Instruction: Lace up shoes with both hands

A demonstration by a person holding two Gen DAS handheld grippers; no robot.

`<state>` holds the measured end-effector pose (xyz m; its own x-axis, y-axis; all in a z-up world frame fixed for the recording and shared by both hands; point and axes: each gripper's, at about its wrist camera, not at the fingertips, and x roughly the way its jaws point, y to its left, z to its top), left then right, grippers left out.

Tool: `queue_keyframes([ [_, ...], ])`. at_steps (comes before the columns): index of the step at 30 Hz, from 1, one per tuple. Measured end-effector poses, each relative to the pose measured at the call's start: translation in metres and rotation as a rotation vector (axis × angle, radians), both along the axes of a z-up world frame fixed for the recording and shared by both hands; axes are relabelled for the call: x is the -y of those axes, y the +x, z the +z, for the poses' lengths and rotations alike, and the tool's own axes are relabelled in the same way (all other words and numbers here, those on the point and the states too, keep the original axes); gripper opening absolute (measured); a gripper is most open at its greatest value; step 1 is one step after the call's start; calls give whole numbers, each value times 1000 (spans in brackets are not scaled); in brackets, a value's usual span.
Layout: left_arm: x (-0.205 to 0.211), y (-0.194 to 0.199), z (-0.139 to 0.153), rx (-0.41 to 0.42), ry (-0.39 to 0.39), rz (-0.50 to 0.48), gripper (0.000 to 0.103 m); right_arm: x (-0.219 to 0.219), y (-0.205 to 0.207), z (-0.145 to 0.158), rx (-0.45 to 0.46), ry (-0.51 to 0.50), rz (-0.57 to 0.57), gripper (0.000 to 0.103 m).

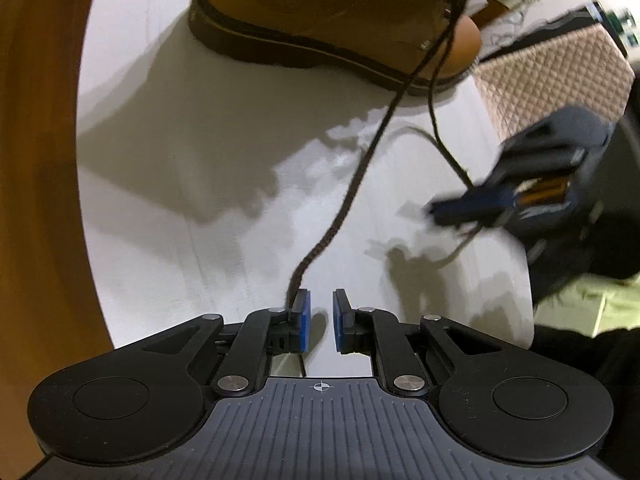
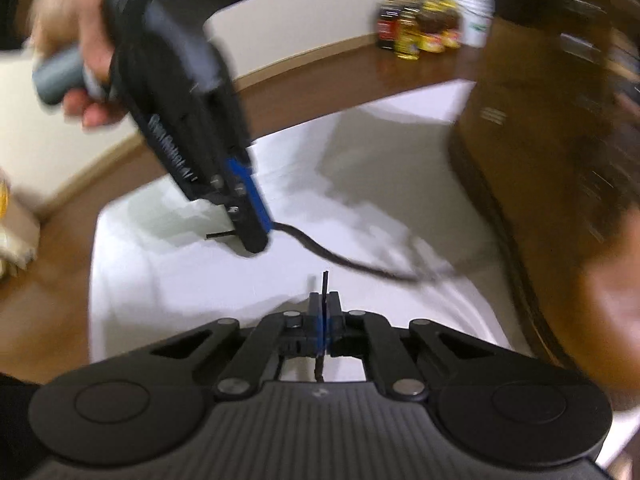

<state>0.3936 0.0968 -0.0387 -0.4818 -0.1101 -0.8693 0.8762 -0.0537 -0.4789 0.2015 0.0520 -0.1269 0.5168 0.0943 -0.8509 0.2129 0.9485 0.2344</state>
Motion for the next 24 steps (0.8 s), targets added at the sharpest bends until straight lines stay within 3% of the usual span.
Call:
queue_keyframes([
  [4, 8, -4, 21, -2, -32, -62, 11, 42, -49, 43, 134, 167, -346, 2],
  [6, 19, -8, 52, -21, -89, -102, 11, 58, -69, 65, 228, 211, -530, 2],
  [9, 34, -12, 90, -26, -166, -132, 12, 73, -80, 78, 316, 273, -673, 2],
  [12, 50, -12, 126, -28, -228, -126, 15, 86, -82, 83, 387, 336, -753, 2],
  [16, 87, -4, 182, -5, -313, -37, 22, 101, -82, 74, 425, 424, -793, 2],
  [21, 130, 8, 198, 84, -293, 71, 23, 122, -82, 65, 448, 493, -789, 2],
  [24, 142, 13, 195, 88, -254, 96, 23, 128, -84, 64, 468, 493, -756, 2],
])
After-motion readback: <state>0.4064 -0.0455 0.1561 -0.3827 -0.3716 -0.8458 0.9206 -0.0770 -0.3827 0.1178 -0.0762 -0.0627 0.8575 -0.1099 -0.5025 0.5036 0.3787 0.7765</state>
